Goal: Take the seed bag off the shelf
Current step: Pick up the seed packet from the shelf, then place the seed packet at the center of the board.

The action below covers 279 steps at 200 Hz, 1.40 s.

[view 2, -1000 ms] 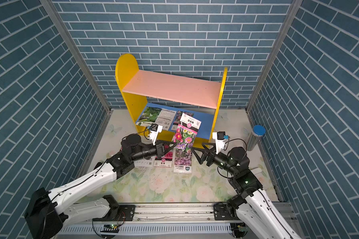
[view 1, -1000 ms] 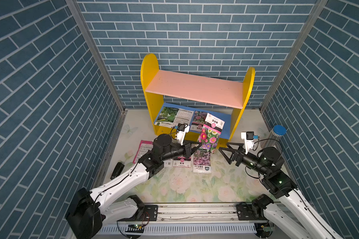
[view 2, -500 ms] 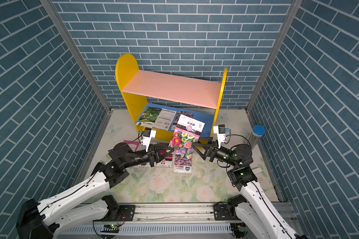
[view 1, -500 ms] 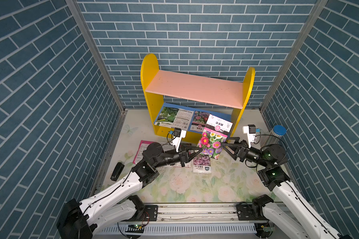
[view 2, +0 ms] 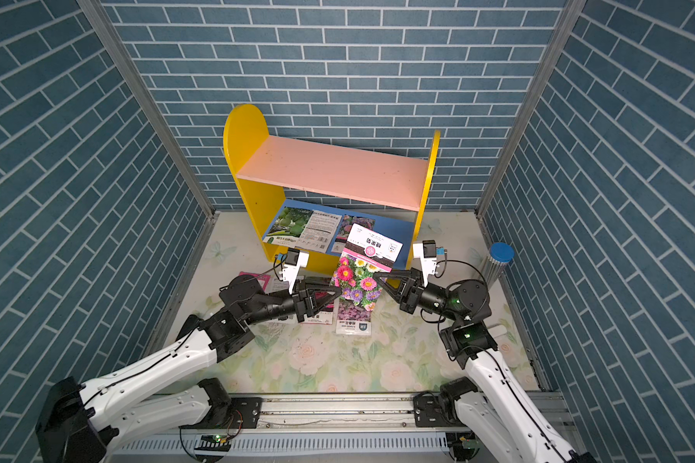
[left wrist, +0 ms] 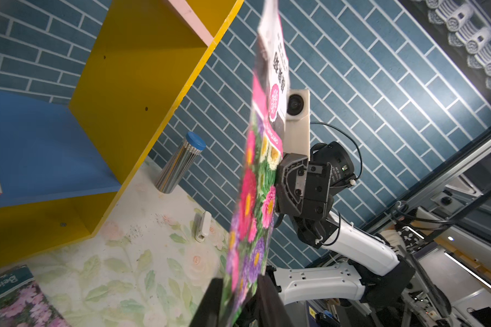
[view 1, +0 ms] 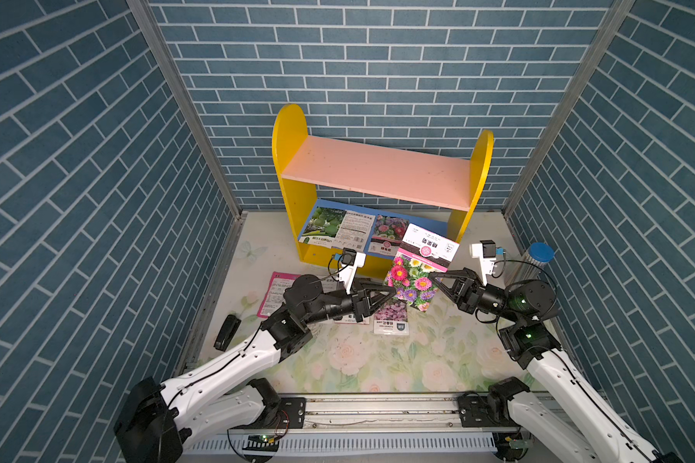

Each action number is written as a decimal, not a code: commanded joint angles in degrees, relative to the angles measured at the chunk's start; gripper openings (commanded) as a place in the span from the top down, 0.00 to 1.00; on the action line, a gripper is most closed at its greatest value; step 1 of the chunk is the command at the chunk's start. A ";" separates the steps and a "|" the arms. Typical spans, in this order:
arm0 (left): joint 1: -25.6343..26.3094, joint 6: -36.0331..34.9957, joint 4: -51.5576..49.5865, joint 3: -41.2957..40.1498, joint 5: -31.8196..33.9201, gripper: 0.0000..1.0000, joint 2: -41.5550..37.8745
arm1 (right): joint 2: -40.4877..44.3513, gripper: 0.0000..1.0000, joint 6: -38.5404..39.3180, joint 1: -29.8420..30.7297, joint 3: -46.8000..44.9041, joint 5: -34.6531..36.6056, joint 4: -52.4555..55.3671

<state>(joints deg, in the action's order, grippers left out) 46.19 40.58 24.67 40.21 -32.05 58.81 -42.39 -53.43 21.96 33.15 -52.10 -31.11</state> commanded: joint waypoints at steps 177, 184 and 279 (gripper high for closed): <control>0.04 -18.62 -50.73 16.74 19.79 0.00 -10.70 | 4.15 1.00 26.66 -0.16 1.23 18.54 64.35; 0.04 -18.28 -50.77 16.13 19.58 0.00 -10.94 | 3.81 1.00 26.79 -0.16 0.94 19.59 65.30; 0.04 -19.32 -47.76 6.91 18.62 0.00 -16.21 | -12.45 1.00 29.82 -0.25 4.56 29.19 72.35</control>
<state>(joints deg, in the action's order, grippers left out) 46.24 22.20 -24.62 48.84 -12.75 45.06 -51.51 -26.50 21.85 34.63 -26.15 38.74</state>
